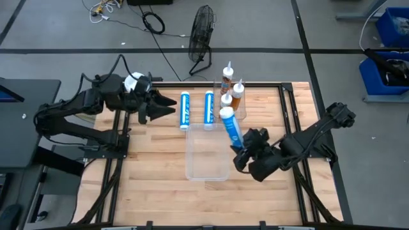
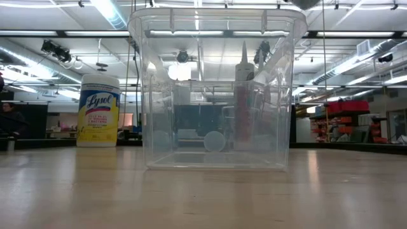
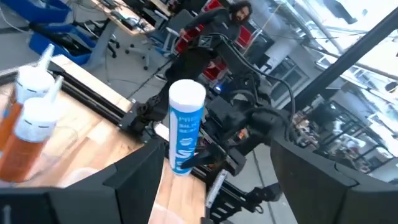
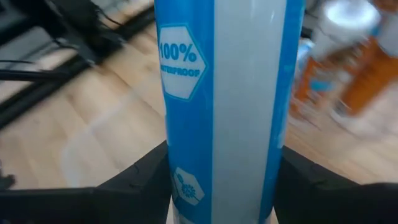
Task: Sort silicone sealant tubes
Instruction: Put the bottom right blue sealant into the bottom transparent bin
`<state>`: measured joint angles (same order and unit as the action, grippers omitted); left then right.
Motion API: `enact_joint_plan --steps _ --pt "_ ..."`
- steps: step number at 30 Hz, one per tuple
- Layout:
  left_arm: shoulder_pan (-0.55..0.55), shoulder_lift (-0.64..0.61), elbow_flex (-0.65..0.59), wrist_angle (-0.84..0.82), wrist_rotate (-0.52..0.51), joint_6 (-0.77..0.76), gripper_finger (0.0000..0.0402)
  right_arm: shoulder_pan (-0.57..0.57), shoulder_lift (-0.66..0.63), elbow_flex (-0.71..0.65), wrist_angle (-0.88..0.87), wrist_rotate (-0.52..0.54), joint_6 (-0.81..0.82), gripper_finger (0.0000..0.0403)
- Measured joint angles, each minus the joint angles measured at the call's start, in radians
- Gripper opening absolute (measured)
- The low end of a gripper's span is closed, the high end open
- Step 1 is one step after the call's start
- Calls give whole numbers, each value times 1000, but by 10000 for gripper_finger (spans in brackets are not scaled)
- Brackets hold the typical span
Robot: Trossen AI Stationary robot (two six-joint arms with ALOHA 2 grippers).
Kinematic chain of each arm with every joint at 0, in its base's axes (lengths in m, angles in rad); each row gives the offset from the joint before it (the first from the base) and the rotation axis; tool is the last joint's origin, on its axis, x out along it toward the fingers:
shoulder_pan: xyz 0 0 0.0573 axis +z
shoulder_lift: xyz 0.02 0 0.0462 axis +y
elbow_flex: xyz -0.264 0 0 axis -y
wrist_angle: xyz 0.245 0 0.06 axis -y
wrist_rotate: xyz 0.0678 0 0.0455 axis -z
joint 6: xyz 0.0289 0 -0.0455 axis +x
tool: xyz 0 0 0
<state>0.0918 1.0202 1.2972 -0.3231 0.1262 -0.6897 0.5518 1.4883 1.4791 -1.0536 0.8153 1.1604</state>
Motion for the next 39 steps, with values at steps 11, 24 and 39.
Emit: enact_joint_plan --steps 11,24,39 --pt "11 91 -1 32 62 16 300 -127 0 1 448 -40 -424 203" --pt "21 207 45 156 77 103 301 -216 0 1 532 -162 -518 203" --pt "34 370 223 159 105 186 301 -237 1 0 561 -206 -540 203"
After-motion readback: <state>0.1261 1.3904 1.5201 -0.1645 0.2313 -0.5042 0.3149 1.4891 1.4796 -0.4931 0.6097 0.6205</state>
